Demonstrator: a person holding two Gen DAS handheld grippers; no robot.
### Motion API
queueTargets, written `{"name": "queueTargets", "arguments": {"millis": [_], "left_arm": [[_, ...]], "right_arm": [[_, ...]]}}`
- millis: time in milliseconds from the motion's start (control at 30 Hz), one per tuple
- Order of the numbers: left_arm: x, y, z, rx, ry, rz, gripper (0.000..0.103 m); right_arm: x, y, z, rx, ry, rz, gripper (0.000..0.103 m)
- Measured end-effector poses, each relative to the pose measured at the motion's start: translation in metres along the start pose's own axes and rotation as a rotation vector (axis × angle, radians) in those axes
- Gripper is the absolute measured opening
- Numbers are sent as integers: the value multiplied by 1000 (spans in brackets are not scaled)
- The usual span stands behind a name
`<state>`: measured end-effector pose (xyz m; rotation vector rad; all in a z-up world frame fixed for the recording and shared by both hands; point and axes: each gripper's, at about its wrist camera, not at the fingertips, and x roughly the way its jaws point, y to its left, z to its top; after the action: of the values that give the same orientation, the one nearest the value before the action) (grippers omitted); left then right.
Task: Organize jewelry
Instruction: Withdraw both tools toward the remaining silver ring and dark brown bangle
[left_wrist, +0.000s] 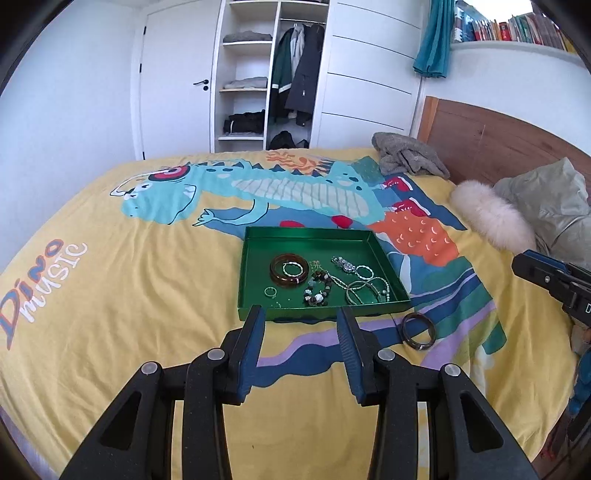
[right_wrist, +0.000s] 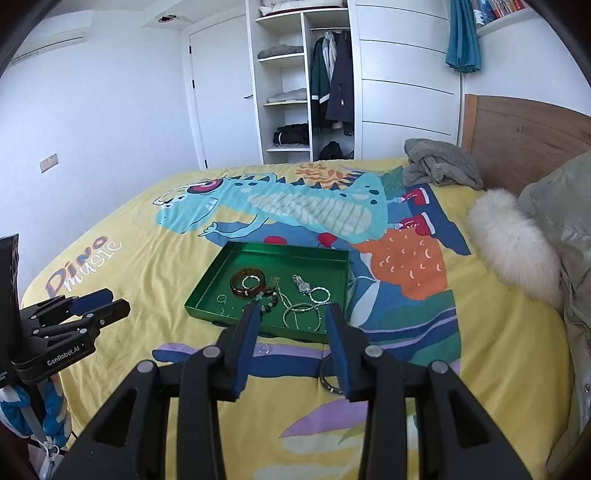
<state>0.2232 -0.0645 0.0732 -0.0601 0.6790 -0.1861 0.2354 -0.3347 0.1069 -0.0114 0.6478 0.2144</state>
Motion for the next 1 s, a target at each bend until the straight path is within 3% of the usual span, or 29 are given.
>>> {"name": "queueTargets", "arguments": {"millis": [133, 233, 567, 1000], "left_arm": [[-29, 0, -6, -16, -30, 23, 42], [-47, -2, -11, -35, -53, 40, 49], [-77, -21, -34, -24, -81, 81, 57], [-74, -42, -71, -19, -48, 120, 60]], "right_arm": [[-30, 3, -11, 1, -21, 11, 36], [-51, 6, -18, -5, -37, 19, 36], [-101, 5, -37, -27, -88, 38, 36], [-105, -15, -82, 0, -67, 53, 36]]}}
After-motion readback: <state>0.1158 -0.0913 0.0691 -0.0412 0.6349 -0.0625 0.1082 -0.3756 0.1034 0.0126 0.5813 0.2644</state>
